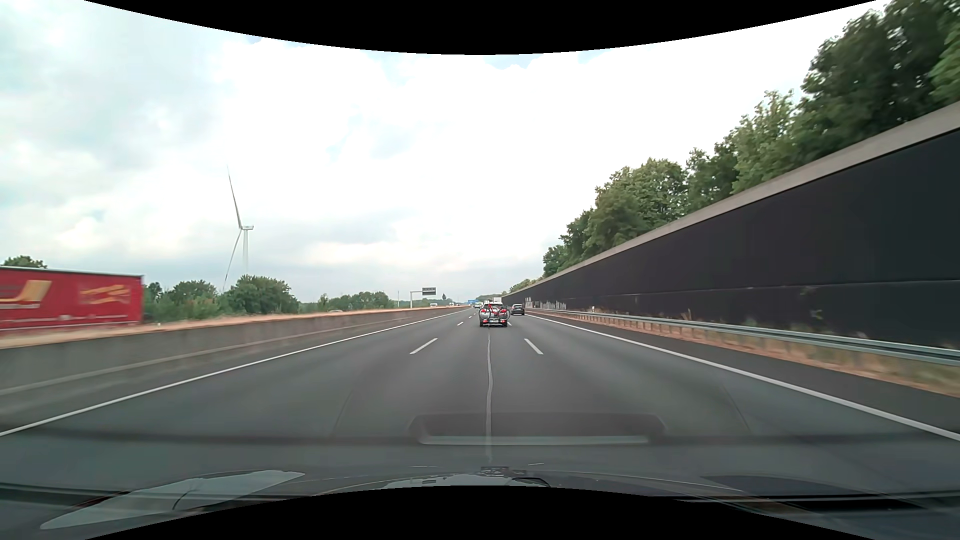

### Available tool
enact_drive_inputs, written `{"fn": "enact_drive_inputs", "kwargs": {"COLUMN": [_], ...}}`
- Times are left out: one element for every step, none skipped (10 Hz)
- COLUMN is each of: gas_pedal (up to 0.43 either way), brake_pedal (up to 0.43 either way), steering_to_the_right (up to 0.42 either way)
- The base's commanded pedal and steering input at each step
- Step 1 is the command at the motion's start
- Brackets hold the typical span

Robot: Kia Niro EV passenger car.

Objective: Follow the waypoints while adhering to traffic rules and regulations

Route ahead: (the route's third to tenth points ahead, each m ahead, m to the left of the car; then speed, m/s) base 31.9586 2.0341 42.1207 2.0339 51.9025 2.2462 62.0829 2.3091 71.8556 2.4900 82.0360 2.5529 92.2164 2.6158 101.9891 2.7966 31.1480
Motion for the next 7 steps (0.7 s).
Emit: {"fn": "enact_drive_inputs", "kwargs": {"gas_pedal": [0.228, 0.228, 0.228, 0.228, 0.248, 0.248, 0.248], "brake_pedal": [0.000, 0.000, 0.000, 0.000, 0.000, 0.000, 0.000], "steering_to_the_right": [-0.004, -0.004, -0.003, -0.004, -0.003, -0.003, -0.004]}}
